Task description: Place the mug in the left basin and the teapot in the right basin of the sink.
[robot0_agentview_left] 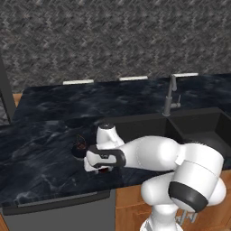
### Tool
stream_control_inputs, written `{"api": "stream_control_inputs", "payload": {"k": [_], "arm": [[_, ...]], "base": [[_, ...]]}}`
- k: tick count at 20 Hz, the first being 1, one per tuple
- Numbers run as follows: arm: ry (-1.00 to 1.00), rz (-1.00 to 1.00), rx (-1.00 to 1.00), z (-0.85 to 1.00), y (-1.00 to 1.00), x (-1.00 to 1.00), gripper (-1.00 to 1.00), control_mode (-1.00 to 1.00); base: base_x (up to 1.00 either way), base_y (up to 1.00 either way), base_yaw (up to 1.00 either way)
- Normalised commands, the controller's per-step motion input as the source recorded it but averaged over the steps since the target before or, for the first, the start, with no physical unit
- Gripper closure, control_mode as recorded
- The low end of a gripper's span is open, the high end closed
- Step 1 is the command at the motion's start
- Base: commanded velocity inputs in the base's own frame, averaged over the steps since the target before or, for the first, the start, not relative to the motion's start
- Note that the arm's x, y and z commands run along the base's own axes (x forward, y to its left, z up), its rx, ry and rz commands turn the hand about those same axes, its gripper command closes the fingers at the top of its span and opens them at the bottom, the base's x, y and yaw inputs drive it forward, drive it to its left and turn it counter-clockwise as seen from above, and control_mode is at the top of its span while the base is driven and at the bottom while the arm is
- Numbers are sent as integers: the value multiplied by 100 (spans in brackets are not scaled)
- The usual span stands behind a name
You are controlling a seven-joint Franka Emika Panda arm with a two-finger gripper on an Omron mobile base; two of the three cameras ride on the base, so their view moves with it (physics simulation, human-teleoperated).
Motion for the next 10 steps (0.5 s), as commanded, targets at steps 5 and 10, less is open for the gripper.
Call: {"api": "stream_control_inputs", "payload": {"k": [5, 10], "arm": [[1, -4, 1, 0, 1, 0, 100, -100], [0, 0, 0, 0, 0, 0, 100, -100]], "base": [[0, 0, 0], [0, 0, 0]]}}
